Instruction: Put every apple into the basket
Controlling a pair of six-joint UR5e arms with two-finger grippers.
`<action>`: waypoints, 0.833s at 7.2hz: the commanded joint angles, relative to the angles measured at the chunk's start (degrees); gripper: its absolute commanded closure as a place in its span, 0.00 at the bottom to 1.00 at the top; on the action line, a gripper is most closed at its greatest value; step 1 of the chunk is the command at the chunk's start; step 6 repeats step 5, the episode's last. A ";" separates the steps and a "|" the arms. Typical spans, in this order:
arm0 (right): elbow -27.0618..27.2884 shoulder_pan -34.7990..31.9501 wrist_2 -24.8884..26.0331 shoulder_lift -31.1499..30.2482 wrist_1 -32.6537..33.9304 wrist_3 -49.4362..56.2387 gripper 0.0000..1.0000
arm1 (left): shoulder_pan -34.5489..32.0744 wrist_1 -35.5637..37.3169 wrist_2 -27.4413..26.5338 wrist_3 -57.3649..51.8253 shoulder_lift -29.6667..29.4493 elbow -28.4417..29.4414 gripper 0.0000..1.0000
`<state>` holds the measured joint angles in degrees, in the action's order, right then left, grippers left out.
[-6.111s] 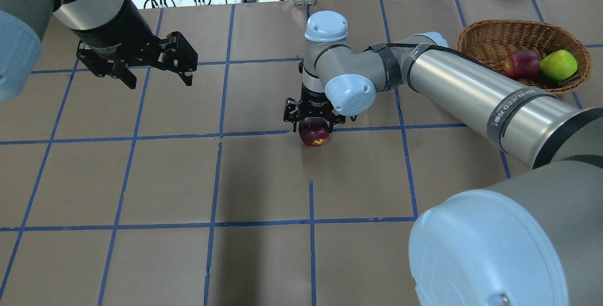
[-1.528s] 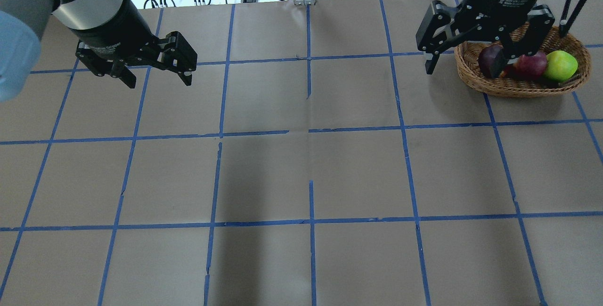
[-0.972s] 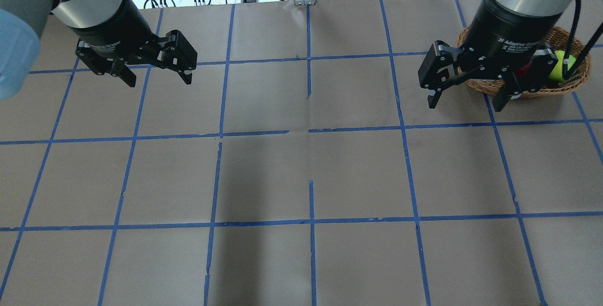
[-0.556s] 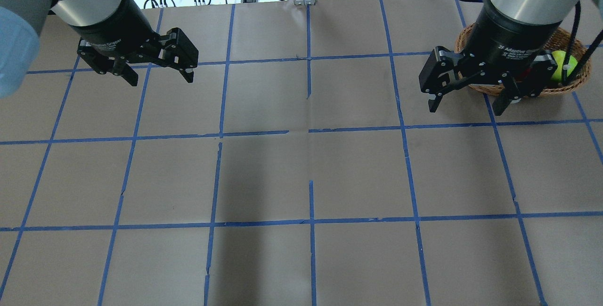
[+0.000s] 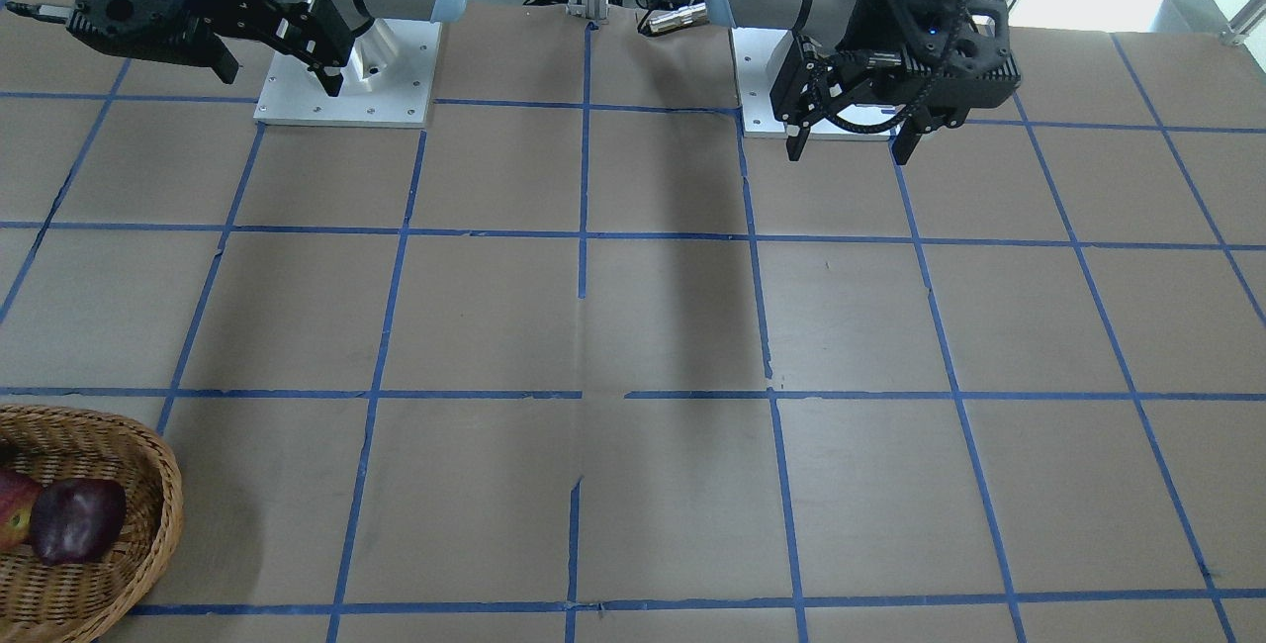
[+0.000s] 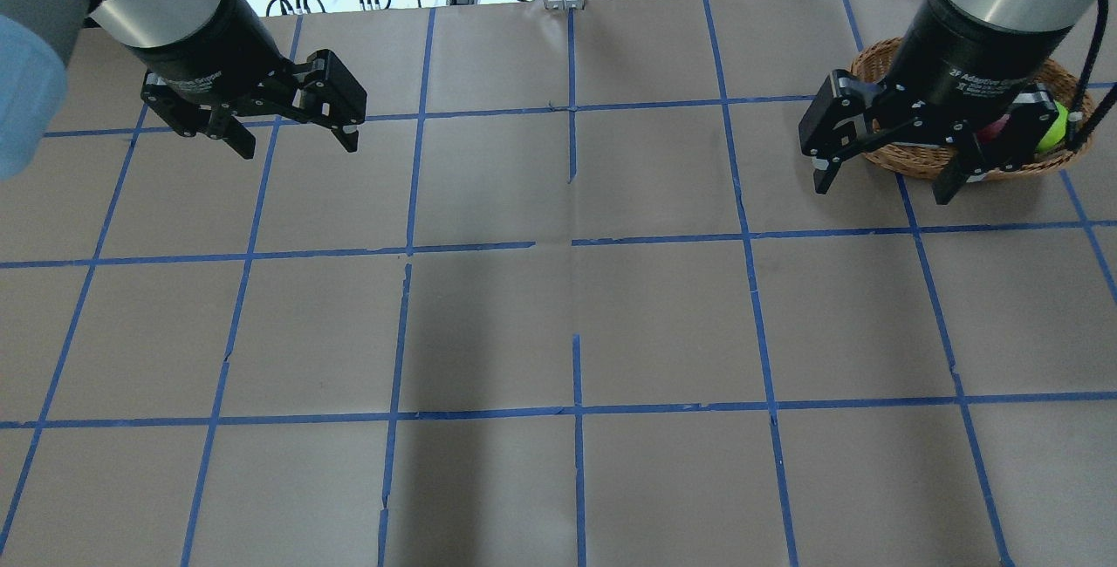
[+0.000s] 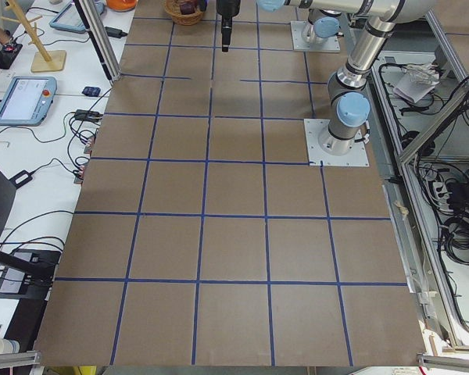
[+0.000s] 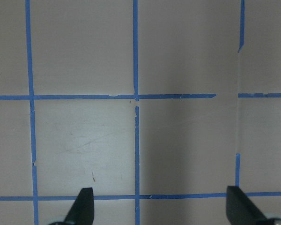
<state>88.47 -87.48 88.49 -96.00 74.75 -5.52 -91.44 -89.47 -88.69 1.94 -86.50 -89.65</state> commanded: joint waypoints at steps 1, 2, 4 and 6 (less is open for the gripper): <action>0.13 0.03 0.19 -0.06 1.00 0.07 0.00 | 0.03 0.00 0.01 0.00 0.01 -0.09 0.00; -0.05 0.03 0.19 -0.06 1.01 0.07 0.00 | 0.03 0.00 0.01 0.00 0.01 -0.09 0.00; 0.30 0.12 0.28 0.20 0.84 -0.01 0.00 | 0.03 0.00 0.09 0.00 0.01 0.00 0.00; 0.22 0.21 0.11 0.29 1.09 -0.01 0.00 | 0.03 0.00 0.09 0.00 0.01 -0.09 0.00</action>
